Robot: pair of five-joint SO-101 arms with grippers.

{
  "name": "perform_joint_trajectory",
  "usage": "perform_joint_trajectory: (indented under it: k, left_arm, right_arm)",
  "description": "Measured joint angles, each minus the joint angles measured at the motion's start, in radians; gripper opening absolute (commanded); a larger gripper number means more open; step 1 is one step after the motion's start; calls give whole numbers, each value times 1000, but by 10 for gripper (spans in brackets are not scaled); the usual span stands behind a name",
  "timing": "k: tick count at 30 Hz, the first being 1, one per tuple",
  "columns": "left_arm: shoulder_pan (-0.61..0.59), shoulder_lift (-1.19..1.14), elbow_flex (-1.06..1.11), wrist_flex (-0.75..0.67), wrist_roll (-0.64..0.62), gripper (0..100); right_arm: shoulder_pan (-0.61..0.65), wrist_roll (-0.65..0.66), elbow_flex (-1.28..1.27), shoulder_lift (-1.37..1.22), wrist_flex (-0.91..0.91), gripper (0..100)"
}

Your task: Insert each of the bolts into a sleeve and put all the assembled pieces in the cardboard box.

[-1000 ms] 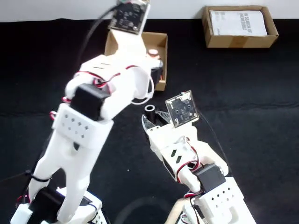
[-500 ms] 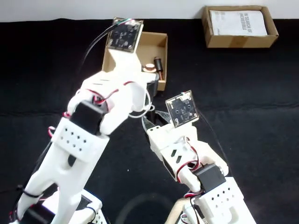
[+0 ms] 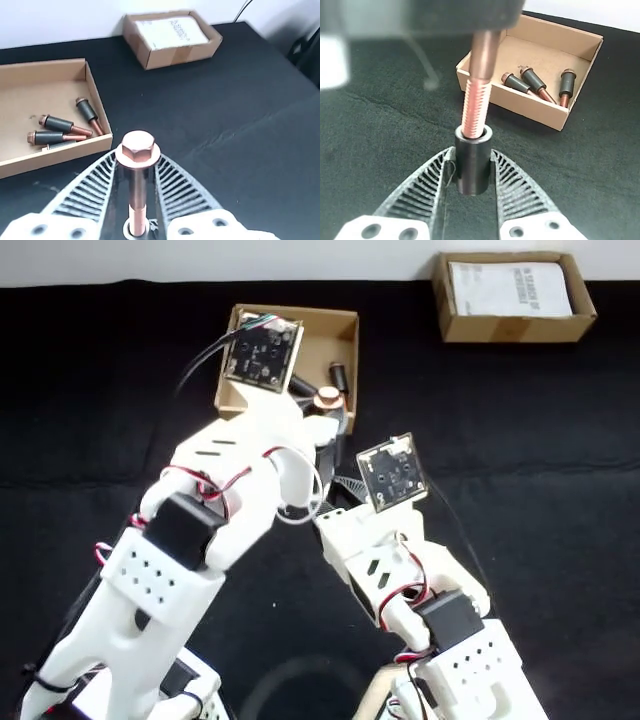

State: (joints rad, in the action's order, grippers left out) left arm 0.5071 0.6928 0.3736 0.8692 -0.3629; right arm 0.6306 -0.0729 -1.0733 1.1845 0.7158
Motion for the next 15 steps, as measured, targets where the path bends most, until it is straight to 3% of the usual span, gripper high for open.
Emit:
perform_joint_trajectory:
  k: [10, 15]
  left_arm:
    - [23, 8, 83, 11, -34, 9]
    - [-49, 8, 64, -52, -37, 9]
  right_arm:
    - [-20, 0, 0, 2, 0, 8]
    - [-25, 0, 0, 2, 0, 8]
